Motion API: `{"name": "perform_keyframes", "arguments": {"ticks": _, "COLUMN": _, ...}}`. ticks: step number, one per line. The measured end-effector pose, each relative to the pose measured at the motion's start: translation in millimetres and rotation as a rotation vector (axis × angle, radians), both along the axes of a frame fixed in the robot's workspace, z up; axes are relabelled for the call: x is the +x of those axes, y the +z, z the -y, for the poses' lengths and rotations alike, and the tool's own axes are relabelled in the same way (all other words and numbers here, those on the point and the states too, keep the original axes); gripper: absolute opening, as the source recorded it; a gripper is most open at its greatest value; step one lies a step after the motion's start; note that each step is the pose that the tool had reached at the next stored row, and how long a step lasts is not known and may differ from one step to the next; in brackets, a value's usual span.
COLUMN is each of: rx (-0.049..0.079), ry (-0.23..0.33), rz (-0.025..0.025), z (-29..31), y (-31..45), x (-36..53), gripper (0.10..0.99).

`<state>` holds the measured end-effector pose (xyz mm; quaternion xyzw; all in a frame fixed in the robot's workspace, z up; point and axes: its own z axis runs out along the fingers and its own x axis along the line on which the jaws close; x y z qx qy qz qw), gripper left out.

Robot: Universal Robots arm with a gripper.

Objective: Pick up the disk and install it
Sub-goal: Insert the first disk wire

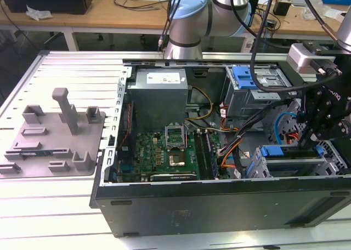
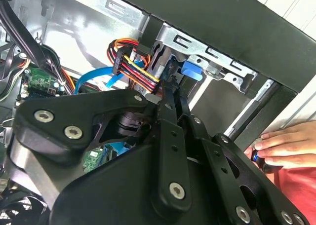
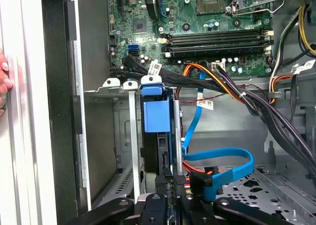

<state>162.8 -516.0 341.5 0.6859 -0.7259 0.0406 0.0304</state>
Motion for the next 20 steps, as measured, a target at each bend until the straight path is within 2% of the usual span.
{"name": "perform_keyframes", "arguments": {"ticks": 12, "rx": 0.002, "ry": 0.0, "rz": -0.0004, "z": 0.0, "y": -7.7, "x": -0.1, "gripper": 0.176}}
{"name": "perform_keyframes", "arguments": {"ticks": 14, "rx": 0.0, "ry": 0.0, "rz": -0.0001, "z": 0.0, "y": -1.5, "x": -0.1, "gripper": 0.298}}
{"name": "perform_keyframes", "arguments": {"ticks": 15, "rx": 0.0, "ry": 0.0, "rz": -0.0001, "z": 0.0, "y": 1.1, "x": 0.0, "gripper": 0.298}}
{"name": "perform_keyframes", "arguments": {"ticks": 16, "rx": -0.003, "ry": 0.0, "rz": -0.0001, "z": 0.0, "y": 6.5, "x": 0.0, "gripper": 0.365}}
{"name": "perform_keyframes", "arguments": {"ticks": 20, "rx": -0.016, "ry": 0.0, "rz": 0.0, "z": -0.3, "y": 24.0, "x": 0.0, "gripper": 0.365}}
